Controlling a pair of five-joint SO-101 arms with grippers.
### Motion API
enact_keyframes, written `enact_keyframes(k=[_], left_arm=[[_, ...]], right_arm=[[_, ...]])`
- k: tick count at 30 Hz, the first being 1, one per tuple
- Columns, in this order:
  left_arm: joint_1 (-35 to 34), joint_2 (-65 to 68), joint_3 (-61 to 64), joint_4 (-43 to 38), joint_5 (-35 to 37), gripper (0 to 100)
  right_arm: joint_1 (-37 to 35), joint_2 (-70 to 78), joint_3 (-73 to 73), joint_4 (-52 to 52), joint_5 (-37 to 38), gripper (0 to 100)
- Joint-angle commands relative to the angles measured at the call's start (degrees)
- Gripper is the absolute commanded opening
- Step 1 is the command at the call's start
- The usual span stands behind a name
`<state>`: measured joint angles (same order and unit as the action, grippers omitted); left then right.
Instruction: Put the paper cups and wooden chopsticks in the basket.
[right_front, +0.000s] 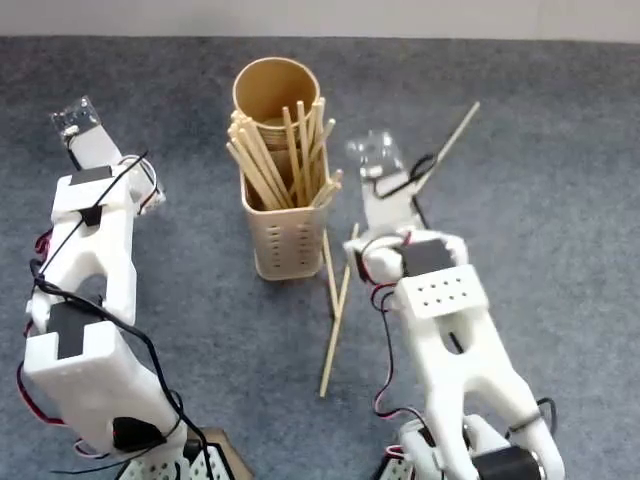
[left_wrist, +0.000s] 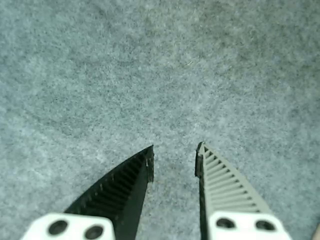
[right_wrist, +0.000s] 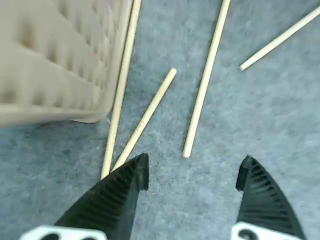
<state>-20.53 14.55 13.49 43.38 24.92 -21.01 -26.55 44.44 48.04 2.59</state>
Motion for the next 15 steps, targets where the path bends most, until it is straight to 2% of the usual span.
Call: enact_keyframes(k=[1, 6, 12, 15], left_arm=[[1.27, -0.31, -0.48, -0.88, 0.18, 16], [1.19, -0.31, -0.57, -0.88, 0.18, 16], [1.19, -0.31, -0.66, -0.88, 0.18, 16], [1.19, -0.31, -0.66, -0.88, 0.18, 16]], right_arm=[[0.48, 2.24, 7.96, -14.11, -3.25, 28.1], [-0.40, 5.85, 12.97, -25.71, -5.27, 28.1], [-5.58, 7.25, 13.49, -26.42, -5.27, 28.1], [-5.93, 7.78, 13.32, -26.42, -4.13, 28.1]])
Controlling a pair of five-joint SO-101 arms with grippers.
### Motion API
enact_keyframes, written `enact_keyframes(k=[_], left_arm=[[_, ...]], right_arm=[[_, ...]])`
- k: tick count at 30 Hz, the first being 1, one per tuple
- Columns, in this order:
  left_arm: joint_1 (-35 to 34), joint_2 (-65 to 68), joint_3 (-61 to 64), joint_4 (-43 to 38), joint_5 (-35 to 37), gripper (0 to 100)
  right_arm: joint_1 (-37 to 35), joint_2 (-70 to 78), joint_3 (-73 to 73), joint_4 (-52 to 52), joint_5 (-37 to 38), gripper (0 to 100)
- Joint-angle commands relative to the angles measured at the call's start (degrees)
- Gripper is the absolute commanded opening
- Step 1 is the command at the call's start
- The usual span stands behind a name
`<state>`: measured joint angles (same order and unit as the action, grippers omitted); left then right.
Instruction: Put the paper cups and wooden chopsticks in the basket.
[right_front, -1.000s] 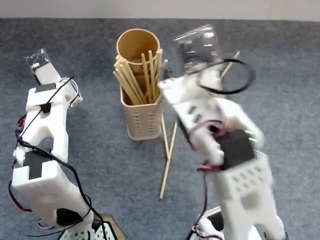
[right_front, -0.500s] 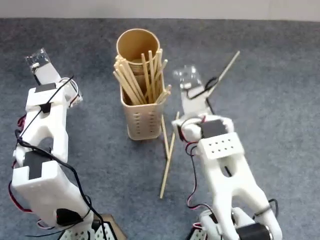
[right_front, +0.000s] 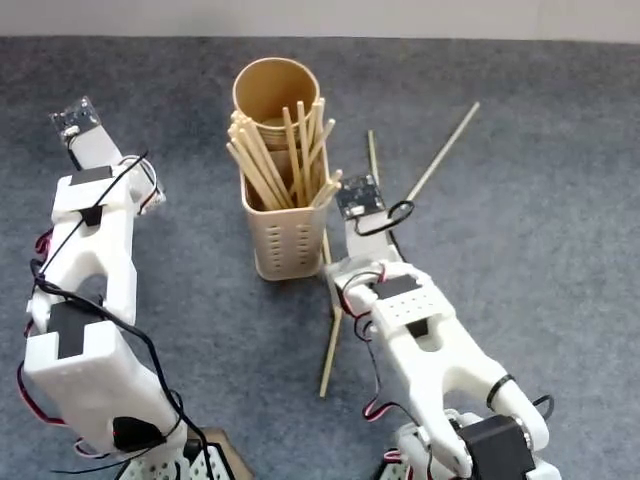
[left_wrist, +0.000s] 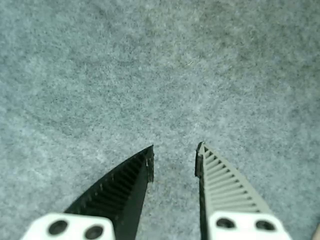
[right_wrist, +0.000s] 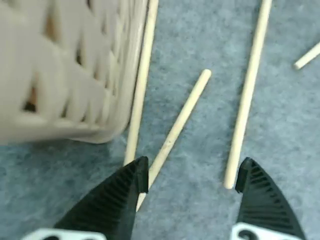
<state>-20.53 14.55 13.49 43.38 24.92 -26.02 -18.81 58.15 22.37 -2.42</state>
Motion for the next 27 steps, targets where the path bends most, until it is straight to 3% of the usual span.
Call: enact_keyframes(k=[1, 7, 12, 14, 17, 23, 27], left_arm=[[1.19, -0.31, -0.66, -0.88, 0.18, 16], [1.19, -0.31, -0.57, -0.88, 0.18, 16], [1.19, -0.31, -0.40, -0.88, 0.18, 16], [1.19, -0.31, -0.40, -0.88, 0.18, 16], [1.19, -0.31, -0.48, -0.88, 0.18, 16], [1.19, -0.31, -0.57, -0.88, 0.18, 16], [1.19, -0.31, -0.57, -0.88, 0.18, 16]], right_arm=[[-0.92, 0.84, -0.40, -0.75, 1.76, 28.1], [1.19, 11.65, -4.00, 0.48, 2.37, 28.1], [2.77, 20.62, -16.04, 10.51, 2.11, 27.7], [3.03, 23.08, -19.21, 13.05, 2.11, 21.2], [3.91, 23.43, -20.62, 14.02, 2.02, 0.5], [7.25, 22.90, -20.88, 14.20, 2.02, 0.5], [9.45, 14.20, -20.88, 14.20, 2.02, 0.5]])
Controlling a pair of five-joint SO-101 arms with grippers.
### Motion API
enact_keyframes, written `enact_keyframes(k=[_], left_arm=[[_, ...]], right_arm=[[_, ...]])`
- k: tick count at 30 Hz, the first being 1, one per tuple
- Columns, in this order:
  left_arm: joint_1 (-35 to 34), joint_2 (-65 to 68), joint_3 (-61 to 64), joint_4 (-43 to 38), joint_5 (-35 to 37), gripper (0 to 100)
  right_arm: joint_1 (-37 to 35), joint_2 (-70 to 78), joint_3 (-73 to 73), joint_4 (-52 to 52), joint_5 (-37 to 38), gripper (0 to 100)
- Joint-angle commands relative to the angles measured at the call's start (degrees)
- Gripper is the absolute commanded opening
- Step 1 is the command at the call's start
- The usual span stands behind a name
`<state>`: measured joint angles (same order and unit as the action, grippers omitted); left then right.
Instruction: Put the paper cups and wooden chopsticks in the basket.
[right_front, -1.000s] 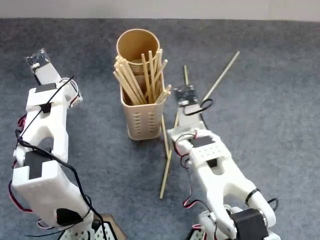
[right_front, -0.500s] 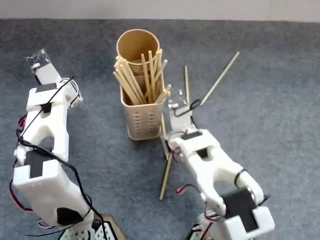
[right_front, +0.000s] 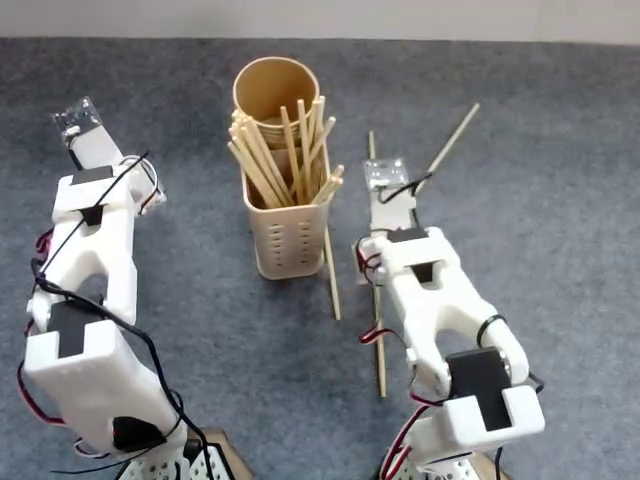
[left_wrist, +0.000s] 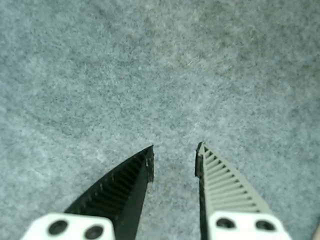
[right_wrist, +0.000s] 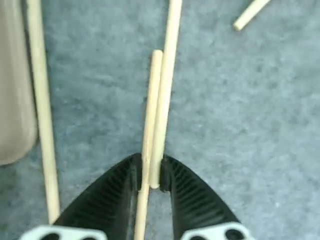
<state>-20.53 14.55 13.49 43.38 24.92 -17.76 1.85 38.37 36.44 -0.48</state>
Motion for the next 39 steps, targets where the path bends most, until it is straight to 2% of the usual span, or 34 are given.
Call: enact_keyframes(k=[1, 7, 10, 14, 21, 25, 28, 33, 39], left_arm=[[1.19, -0.31, -0.57, -0.88, 0.18, 16], [1.19, -0.31, -0.57, -0.88, 0.18, 16], [1.27, -0.31, -0.57, -0.88, 0.18, 16], [1.27, -0.22, -0.48, -0.88, 0.18, 16], [1.27, -0.22, -0.48, -0.88, 0.18, 16], [1.19, -0.22, -0.48, -0.88, 0.18, 16], [1.19, -0.22, -0.48, -0.88, 0.18, 16], [1.19, -0.22, -0.48, -0.88, 0.18, 16], [1.19, -0.22, -0.40, -0.88, 0.18, 16]], right_arm=[[1.63, -9.89, -1.10, 0.13, 0.09, 0.5], [1.27, -36.44, -4.62, 0.31, 0.09, 0.5], [0.75, -44.70, -9.71, 0.31, 0.09, 0.5], [0.13, -46.55, -17.98, -0.22, 0.18, 0.5], [-9.71, -46.81, -21.85, -8.04, 0.00, 0.5], [-14.90, -47.60, -14.46, -12.00, -3.52, 0.5], [-17.80, -50.51, -3.82, -19.74, -3.43, 0.5], [-20.09, -53.76, 14.46, -35.30, 3.08, 0.5], [-20.09, -46.02, 20.79, -41.98, 5.27, 0.5]])
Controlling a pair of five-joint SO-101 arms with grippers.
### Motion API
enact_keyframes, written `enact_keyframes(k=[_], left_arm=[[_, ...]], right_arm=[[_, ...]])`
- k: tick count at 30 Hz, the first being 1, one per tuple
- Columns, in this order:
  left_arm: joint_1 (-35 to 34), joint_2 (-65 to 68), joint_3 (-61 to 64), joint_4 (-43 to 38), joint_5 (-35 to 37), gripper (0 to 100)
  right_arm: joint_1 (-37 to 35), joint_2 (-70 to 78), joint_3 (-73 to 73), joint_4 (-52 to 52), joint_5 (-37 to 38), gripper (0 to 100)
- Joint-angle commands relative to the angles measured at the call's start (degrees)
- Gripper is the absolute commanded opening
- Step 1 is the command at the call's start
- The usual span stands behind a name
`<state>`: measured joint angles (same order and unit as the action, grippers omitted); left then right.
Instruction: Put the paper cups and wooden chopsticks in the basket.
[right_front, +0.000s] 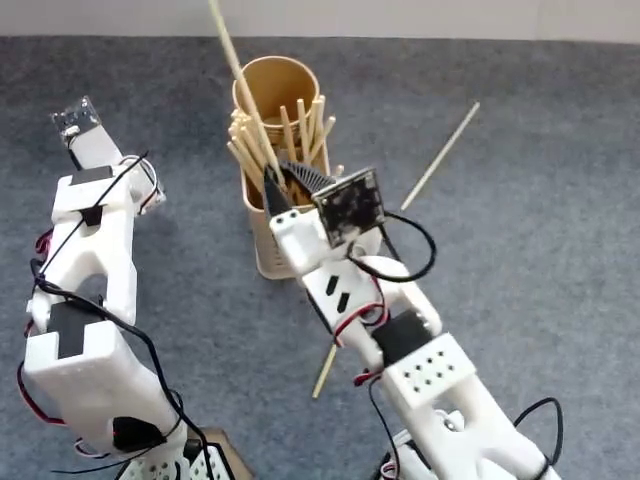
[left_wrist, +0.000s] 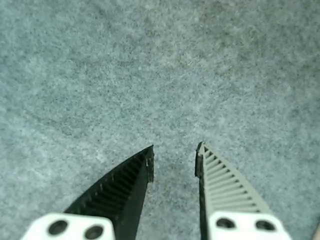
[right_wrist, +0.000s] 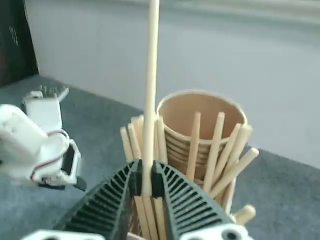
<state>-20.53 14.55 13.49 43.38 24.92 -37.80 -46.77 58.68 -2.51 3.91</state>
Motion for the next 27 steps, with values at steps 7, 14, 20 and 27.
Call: enact_keyframes(k=[7, 14, 20, 27], left_arm=[[1.19, -0.22, -0.31, -0.88, 0.18, 16], [1.10, -0.22, -0.31, -0.88, 0.18, 16], [1.19, -0.22, -0.48, -0.88, 0.18, 16], [0.75, -0.22, -0.75, -0.88, 0.18, 16]], right_arm=[[-0.13, 7.60, 0.48, -5.76, 0.88, 2.0], [-0.13, 7.60, -1.10, -0.13, 4.13, 22.6], [0.57, 6.64, -10.51, 12.62, 7.47, 24.1], [2.15, -3.56, -21.32, 33.89, 7.47, 24.1]])
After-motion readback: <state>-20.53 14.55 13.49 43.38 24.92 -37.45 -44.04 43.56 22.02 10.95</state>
